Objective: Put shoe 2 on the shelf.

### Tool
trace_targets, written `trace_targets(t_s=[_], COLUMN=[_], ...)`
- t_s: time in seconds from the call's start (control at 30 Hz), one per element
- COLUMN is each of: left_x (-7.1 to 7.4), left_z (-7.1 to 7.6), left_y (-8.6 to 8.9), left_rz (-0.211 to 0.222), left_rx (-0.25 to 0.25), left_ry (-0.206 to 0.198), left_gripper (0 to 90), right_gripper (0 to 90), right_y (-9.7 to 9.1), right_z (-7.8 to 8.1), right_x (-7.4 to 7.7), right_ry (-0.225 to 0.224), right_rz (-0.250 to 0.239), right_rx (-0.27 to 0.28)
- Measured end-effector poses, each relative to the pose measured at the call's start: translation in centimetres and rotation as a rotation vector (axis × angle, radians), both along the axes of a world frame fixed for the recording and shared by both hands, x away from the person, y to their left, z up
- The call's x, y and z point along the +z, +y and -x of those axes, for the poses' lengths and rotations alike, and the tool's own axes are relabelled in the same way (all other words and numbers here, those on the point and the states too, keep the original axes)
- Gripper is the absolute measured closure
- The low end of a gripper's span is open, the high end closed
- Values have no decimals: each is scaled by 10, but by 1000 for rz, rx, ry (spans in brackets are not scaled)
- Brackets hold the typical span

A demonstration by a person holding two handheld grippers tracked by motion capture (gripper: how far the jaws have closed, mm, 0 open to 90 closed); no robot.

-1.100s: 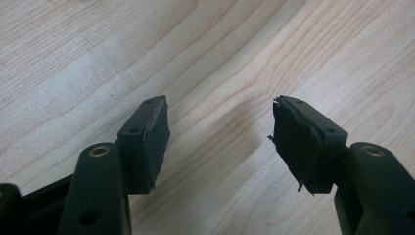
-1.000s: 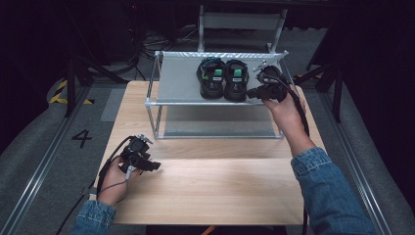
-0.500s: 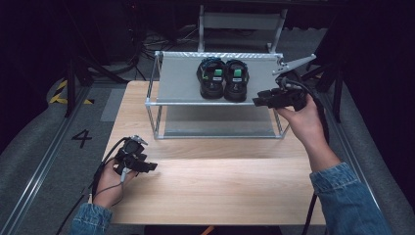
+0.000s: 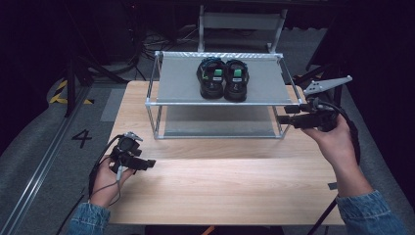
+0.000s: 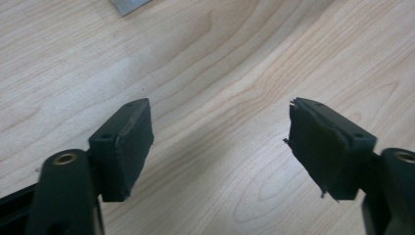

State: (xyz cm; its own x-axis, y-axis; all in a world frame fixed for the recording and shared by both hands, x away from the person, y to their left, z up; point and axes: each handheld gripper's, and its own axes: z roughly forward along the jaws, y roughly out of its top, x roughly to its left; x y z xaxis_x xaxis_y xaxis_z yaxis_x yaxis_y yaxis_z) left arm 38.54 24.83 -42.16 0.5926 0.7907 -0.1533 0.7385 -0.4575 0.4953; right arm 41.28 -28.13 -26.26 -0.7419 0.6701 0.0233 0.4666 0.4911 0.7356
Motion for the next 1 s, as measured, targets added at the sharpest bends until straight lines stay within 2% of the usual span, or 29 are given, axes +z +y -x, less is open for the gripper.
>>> trace_targets(t_s=[0.23,0.27,0.37,0.4,0.47,0.67,0.73,0.8,0.87,0.9,1.0], left_x=[1,2,1,2,2,1,0,-1,-1,-1,-1], left_z=[0,-1,-1,-2,-2,-4,-4,-4,-4,-4,-4], left_y=[3,4,6,8,9,11,10,9,9,9,9], left_rz=[-11,-15,-14,-10,-11,-15,-25,-45,-47,-50,-53], left_rx=[23,25,44,50,51,61,66,73,73,71,77], left_ry=[-17,-19,-31,-24,-26,-28,-22,-30,-30,-31,-32], left_gripper=[201,193,160,169,162,165,165,165,165,165,165], right_gripper=[458,449,447,439,438,432,429,431,432,433,438], right_y=[-22,-29,-33,-37,-38,-52,-55,-59,-61,-60,-63], right_z=[7,10,12,15,16,21,22,25,24,23,23], right_x=[-19,-27,-33,-43,-47,-81,-91,-101,-107,-111,-120], right_ry=[21,30,32,39,42,63,65,60,65,90,79], right_rz=[9,26,37,42,42,27,25,-2,-6,9,6], right_rx=[-42,-63,-73,-88,-94,-145,-147,-143,-141,-141,-152])
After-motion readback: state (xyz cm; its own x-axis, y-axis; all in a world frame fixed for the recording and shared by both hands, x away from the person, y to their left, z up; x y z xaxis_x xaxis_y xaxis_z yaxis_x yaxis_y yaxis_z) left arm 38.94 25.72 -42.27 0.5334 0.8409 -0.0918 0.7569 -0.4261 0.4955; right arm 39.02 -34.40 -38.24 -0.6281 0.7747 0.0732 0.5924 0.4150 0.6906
